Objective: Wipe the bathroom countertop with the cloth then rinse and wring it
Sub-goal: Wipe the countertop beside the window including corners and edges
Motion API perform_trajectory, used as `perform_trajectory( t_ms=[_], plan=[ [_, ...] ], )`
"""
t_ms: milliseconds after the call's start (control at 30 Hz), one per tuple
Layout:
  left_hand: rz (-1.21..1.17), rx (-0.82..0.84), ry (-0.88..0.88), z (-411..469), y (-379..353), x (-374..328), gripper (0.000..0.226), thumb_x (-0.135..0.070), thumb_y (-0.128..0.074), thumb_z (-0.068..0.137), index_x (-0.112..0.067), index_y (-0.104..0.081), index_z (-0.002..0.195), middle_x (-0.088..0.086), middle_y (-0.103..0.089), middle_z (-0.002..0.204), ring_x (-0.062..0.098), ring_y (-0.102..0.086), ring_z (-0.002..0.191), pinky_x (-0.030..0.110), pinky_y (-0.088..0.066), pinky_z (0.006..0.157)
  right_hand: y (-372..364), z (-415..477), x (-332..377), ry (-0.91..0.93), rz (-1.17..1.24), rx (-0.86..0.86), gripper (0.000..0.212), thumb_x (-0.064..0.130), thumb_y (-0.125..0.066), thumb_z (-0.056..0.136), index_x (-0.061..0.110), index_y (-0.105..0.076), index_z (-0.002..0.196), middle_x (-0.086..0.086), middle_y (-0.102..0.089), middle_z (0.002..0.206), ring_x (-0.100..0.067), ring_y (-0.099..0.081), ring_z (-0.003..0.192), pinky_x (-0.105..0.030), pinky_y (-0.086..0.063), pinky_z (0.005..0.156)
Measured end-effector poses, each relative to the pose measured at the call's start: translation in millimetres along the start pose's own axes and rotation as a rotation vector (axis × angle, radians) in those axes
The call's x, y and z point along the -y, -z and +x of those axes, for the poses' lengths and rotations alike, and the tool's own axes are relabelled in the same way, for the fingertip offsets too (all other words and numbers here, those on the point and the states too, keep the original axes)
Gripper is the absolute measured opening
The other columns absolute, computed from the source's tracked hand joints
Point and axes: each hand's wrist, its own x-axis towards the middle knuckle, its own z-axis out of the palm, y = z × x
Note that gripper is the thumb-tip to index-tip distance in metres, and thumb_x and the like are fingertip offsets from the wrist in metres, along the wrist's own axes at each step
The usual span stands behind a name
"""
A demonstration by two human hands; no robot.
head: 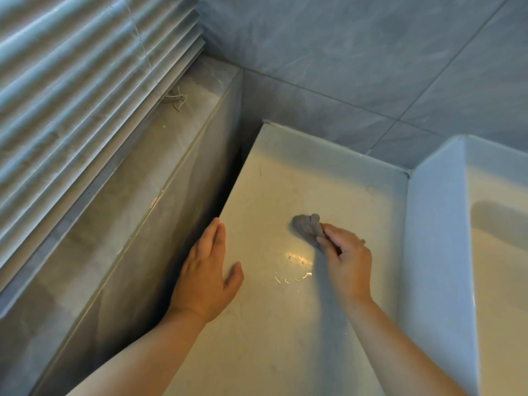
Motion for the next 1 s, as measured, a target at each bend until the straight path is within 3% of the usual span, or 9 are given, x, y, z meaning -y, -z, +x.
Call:
perform_trajectory(
  t_ms=[133, 267, 433, 533, 700, 867, 1000],
  plan=[
    [0.007, 0.001, -0.004, 0, 0, 1, 0.079, -0.051, -0.035, 0.087, -0.015, -0.007, 0.152, -0.006, 0.003, 0.159, 0.014, -0.014, 0.143, 0.025, -0.017, 0.110, 0, -23, 8, -0.037, 0.059, 0.033, 0.022, 0.016, -0.057, 0.084, 0.023, -0.073, 0.097, 0.017, -0.069, 0.092, 0.004, -0.058, 0.091, -0.021, -0.044, 0.082],
    [0.010, 0.001, -0.015, -1, 1, 2, 0.085, -0.058, -0.025, 0.081, -0.014, -0.010, 0.152, -0.006, 0.002, 0.159, 0.013, -0.014, 0.142, 0.024, -0.017, 0.110, 12, -28, 19, -0.022, 0.045, 0.128, 0.022, 0.019, -0.055, 0.084, 0.025, -0.074, 0.094, 0.020, -0.067, 0.083, -0.004, -0.060, 0.080, -0.026, -0.046, 0.075],
    [-0.025, -0.001, 0.001, 1, -1, 3, 0.091, -0.067, -0.031, 0.078, -0.018, -0.010, 0.152, -0.011, 0.002, 0.159, 0.012, -0.012, 0.144, 0.027, -0.019, 0.110, 41, 8, 6, -0.099, 0.003, -0.341, 0.022, 0.016, -0.059, 0.086, 0.014, -0.071, 0.105, 0.003, -0.069, 0.093, -0.017, -0.062, 0.087, -0.027, -0.046, 0.076],
    [-0.039, 0.000, 0.016, 0, -1, 2, 0.097, -0.072, -0.031, 0.074, -0.020, -0.008, 0.152, -0.012, 0.003, 0.158, 0.014, -0.015, 0.143, 0.030, -0.024, 0.110, 49, 29, -18, -0.149, -0.185, -0.481, 0.015, 0.011, -0.054, 0.088, 0.011, -0.068, 0.094, -0.007, -0.067, 0.082, -0.026, -0.057, 0.078, -0.031, -0.041, 0.067],
    [-0.037, 0.008, 0.019, 0, 2, -1, 0.095, -0.067, -0.042, 0.079, -0.020, -0.004, 0.152, -0.014, 0.007, 0.158, 0.014, -0.012, 0.143, 0.031, -0.024, 0.111, 33, 20, -46, -0.246, -0.280, -0.285, 0.008, 0.010, -0.054, 0.087, 0.013, -0.060, 0.084, -0.007, -0.061, 0.070, -0.031, -0.054, 0.068, -0.039, -0.044, 0.058],
    [-0.038, 0.004, 0.020, 0, 2, -1, 0.094, -0.063, -0.048, 0.080, -0.019, -0.006, 0.152, -0.013, 0.006, 0.158, 0.014, -0.012, 0.143, 0.031, -0.024, 0.110, 28, -13, -28, -0.157, -0.186, -0.225, 0.025, 0.008, -0.054, 0.087, 0.027, -0.043, 0.074, 0.012, -0.038, 0.061, -0.017, -0.037, 0.061, -0.028, -0.029, 0.056],
    [-0.029, 0.005, 0.022, 0, 1, -1, 0.094, -0.062, -0.049, 0.081, -0.019, -0.006, 0.152, -0.012, 0.005, 0.158, 0.015, -0.014, 0.143, 0.033, -0.027, 0.110, 19, -51, -13, -0.124, -0.155, -0.181, 0.009, 0.016, -0.055, 0.088, 0.022, -0.055, 0.081, 0.015, -0.045, 0.070, -0.015, -0.045, 0.068, -0.028, -0.033, 0.061]
  ],
)
